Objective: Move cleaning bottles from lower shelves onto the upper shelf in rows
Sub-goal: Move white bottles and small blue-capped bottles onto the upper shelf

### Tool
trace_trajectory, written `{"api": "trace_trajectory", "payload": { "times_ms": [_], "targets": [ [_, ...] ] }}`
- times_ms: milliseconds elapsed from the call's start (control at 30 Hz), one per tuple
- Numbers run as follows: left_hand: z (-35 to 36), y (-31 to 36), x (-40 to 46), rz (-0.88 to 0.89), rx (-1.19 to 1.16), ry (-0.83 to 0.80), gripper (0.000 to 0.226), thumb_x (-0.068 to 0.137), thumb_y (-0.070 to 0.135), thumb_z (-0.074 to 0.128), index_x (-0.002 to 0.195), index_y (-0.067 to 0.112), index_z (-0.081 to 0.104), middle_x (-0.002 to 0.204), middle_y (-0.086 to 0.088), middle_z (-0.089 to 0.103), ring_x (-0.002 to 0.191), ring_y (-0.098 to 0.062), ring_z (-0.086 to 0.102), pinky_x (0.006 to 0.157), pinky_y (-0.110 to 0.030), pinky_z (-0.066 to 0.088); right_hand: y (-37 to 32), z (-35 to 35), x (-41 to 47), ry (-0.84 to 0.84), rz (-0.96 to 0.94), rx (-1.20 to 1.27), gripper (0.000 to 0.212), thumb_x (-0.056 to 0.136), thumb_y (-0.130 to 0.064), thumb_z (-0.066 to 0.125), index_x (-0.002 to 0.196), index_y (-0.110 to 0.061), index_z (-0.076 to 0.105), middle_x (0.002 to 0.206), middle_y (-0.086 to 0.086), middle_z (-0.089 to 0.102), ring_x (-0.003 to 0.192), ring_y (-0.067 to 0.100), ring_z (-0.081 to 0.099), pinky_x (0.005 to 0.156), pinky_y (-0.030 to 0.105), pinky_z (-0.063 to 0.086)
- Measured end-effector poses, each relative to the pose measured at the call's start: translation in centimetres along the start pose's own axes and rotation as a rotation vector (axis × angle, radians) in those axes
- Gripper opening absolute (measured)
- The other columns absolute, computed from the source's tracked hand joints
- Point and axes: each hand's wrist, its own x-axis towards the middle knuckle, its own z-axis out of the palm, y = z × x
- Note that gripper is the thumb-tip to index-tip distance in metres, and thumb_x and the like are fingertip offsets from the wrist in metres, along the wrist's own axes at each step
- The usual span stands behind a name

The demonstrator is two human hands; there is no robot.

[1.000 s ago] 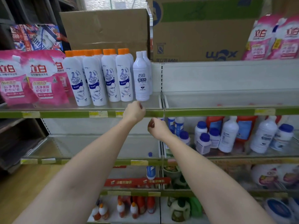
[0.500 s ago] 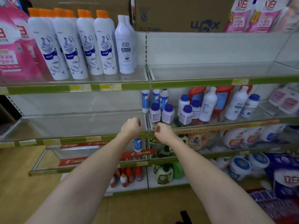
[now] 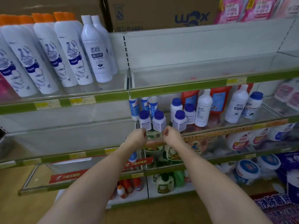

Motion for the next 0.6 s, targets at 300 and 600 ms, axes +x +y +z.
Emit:
{"api": "trace_trajectory", "payload": {
  "times_ms": [300, 600],
  "targets": [
    [3.7, 2.5, 6.2, -0.086, -0.005, 0.016, 0.006, 0.095, 0.014, 0.051, 0.089, 0.015, 0.051, 0.088, -0.004, 0.059, 0.08, -0.022, 0.052, 0.069, -0.033, 0.041, 3.9, 1.0, 7.5, -0.087, -0.011, 0.063, 0.013, 0.092, -0.012, 0.065, 0.092, -0.019, 0.054, 0.089, -0.003, 0.057, 0.09, 0.019, 0.057, 0.08, 0.031, 0.045],
    [6.5, 3.6, 9.3, -0.129, -0.148, 0.156, 0.023, 0.094, 0.017, 0.059, 0.116, 0.015, 0.055, 0.11, 0.0, 0.059, 0.101, -0.024, 0.061, 0.088, -0.04, 0.053, 6.3, 2.4, 12.1, -0.127, -0.097, 0.09, 0.024, 0.086, -0.017, 0.067, 0.108, -0.02, 0.056, 0.104, 0.004, 0.064, 0.098, 0.024, 0.06, 0.086, 0.036, 0.051]
  ]
}}
